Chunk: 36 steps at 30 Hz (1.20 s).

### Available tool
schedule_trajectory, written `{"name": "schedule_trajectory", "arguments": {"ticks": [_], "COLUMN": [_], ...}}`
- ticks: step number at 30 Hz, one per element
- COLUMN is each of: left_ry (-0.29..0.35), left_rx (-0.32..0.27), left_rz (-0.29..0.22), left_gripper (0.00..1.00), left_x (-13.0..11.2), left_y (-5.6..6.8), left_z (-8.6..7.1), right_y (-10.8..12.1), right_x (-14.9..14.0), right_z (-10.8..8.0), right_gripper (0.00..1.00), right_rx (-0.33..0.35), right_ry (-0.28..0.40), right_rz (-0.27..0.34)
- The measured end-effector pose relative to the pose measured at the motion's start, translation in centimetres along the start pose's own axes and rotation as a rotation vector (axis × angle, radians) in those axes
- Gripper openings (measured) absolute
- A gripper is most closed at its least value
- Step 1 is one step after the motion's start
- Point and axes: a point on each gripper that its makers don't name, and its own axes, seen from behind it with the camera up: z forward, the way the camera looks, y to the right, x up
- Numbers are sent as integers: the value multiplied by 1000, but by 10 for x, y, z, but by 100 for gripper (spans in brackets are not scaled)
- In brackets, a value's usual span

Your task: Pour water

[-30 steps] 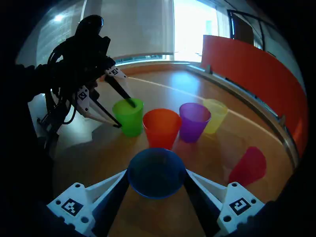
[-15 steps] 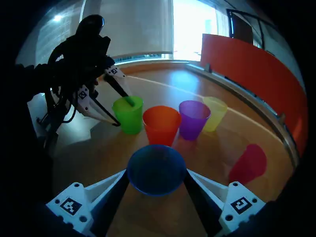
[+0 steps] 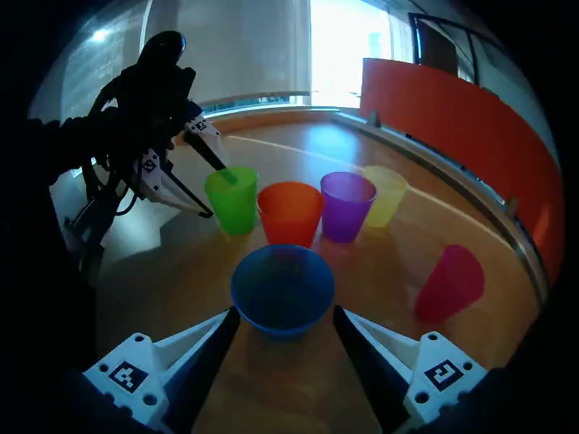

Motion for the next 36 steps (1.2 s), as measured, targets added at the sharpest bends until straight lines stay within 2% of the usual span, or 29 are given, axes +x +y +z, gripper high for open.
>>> {"name": "schedule_trajectory", "arguments": {"ticks": [22,30,36], "left_ry": [-21,-37,-14], "left_rx": [73,136,186], "left_rz": [-41,-104,-144], "left_gripper": [88,88,88], "left_x": [-22,-36,-35], "left_y": [-14,-29,-44], "left_z": [-26,-34,-42], "right_y": [5,12,27], "right_x": [-22,-25,-28], "right_z": [-39,-49,-58], "right_gripper": [100,100,100], "right_rx": [-77,-124,-188], "right_ry": [13,25,39], "right_rz": [52,108,169]}}
